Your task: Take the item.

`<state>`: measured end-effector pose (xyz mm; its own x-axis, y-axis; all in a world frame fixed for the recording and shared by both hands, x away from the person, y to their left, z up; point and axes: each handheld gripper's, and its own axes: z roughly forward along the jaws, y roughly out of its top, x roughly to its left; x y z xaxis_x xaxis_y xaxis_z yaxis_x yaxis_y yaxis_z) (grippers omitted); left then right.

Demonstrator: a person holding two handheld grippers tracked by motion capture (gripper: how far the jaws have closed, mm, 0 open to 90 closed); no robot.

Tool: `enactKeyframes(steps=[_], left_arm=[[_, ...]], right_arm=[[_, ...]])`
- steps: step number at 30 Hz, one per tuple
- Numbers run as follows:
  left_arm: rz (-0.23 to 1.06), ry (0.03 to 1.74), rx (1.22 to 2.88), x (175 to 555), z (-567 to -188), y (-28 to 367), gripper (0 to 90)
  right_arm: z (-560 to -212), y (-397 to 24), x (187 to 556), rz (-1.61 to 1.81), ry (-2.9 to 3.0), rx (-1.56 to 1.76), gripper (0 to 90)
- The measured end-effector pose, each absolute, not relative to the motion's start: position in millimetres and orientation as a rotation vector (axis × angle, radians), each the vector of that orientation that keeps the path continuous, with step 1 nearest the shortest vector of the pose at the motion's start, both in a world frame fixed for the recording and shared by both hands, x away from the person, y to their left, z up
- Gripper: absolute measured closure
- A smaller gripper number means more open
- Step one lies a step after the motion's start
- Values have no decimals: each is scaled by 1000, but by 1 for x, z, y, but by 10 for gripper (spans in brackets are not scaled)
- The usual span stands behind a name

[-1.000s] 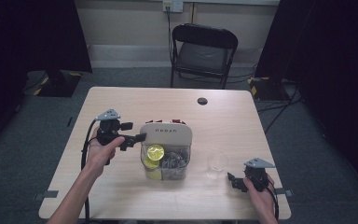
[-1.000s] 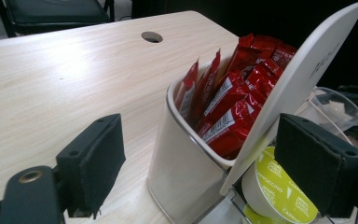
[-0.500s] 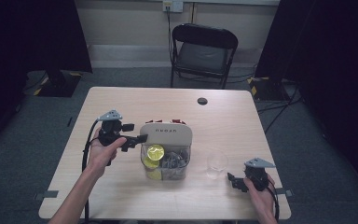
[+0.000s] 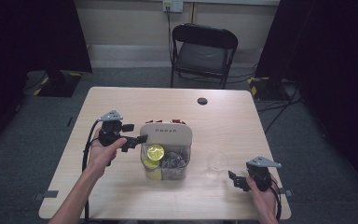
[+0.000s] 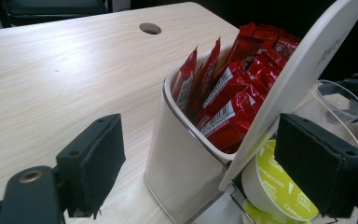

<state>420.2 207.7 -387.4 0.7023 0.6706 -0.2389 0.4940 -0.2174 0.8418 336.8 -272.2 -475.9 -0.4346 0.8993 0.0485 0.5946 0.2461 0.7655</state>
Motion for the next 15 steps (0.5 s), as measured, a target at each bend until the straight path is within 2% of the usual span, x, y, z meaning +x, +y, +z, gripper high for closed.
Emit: enactKeyframes(steps=[15], left_arm=[[189,910,1869,422,-390,207,154]], right_arm=[[-440,-275,339,1136,2085,1319,233]])
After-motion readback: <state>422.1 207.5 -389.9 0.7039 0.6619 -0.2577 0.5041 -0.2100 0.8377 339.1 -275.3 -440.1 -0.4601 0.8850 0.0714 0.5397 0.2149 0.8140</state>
